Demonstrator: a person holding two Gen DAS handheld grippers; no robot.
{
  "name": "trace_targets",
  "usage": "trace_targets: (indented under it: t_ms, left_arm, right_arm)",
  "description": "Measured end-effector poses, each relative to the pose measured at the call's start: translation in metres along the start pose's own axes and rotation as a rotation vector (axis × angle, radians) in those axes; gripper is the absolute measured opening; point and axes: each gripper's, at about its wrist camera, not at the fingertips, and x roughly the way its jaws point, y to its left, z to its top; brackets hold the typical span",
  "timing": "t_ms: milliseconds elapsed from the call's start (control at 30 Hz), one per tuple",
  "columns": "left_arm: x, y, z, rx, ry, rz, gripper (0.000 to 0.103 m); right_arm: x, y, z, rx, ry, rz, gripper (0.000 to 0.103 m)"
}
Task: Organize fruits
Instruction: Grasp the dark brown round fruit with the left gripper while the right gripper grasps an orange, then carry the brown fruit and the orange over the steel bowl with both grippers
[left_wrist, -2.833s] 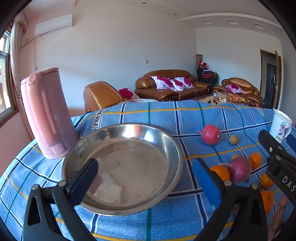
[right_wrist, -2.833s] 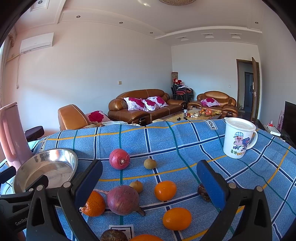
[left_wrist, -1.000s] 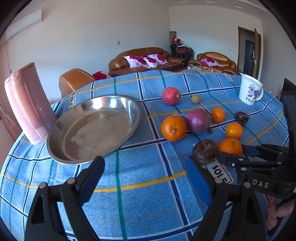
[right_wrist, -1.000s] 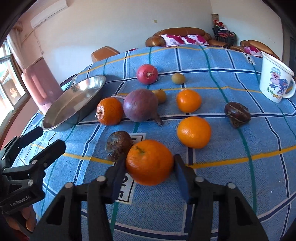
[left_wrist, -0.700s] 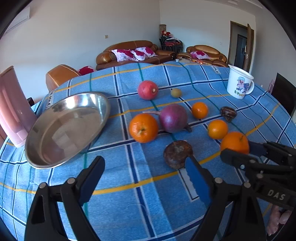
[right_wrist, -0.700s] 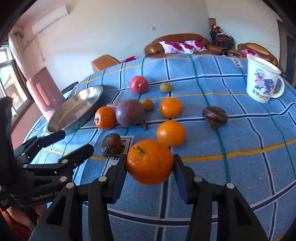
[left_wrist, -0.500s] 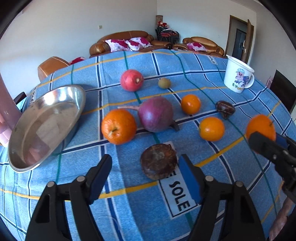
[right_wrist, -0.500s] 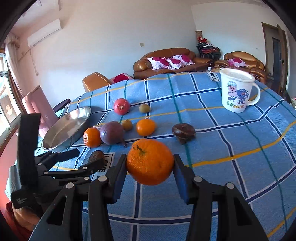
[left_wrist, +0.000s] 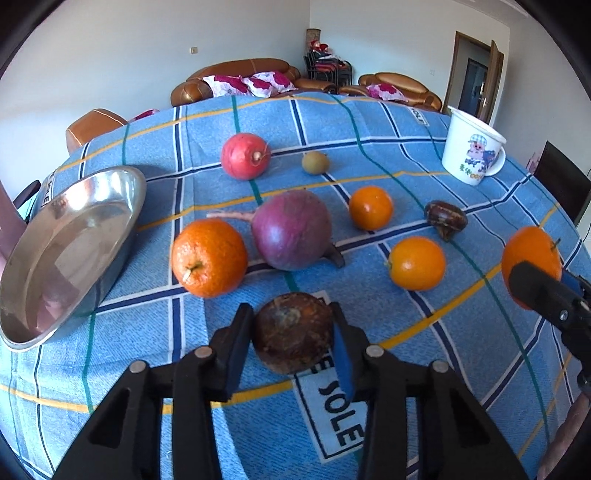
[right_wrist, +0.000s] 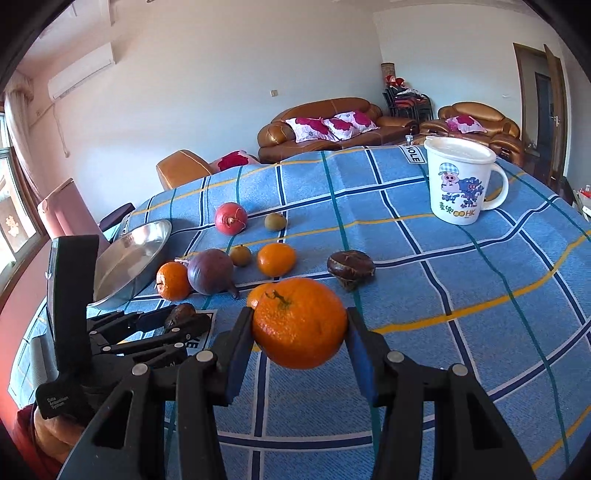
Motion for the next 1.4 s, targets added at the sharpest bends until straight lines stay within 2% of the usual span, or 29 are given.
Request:
trace_targets:
  t_ms: [200, 400, 500, 667, 833, 1133, 1400]
  left_arm:
    - [-0.034, 0.023, 0.007, -0.031, -0.113, 0.016, 0.042]
    - [-0.053, 0.064, 0.020, -0.042, -0.198, 0.124, 0.042]
    - [-0.052, 0.092, 0.025, -0.075, -0.201, 0.154, 0.042]
    - [-0.047, 0.132, 0.026, -0.103, -0.213, 0.248, 0.042]
    - [-0.043, 0.170, 0.024, -0.161, -0.207, 0.283, 0.042]
    - [-0.049, 0.209, 0.019, -0.199, -0.210, 0.341, 0.042]
    - [-0.043, 0.241, 0.016, -0.251, -0.182, 0.401, 0.042]
  right_arm:
    - [-0.002, 0.022, 0.011, -0.023, -0.048, -0.021, 0.051]
    - [0.013, 0.062, 0.023, -0.052, -0.096, 0.000, 0.051]
    - [0.023, 0.086, 0.027, -0.066, -0.101, 0.030, 0.051]
    - [0.037, 0.126, 0.032, -0.106, -0.120, 0.063, 0.051]
    - [0.053, 0.162, 0.038, -0.144, -0.132, 0.095, 0.051]
    - [0.081, 0.205, 0.040, -0.172, -0.119, 0.139, 0.051]
    - [0.121, 0.243, 0.050, -0.213, -0.093, 0.156, 0.051]
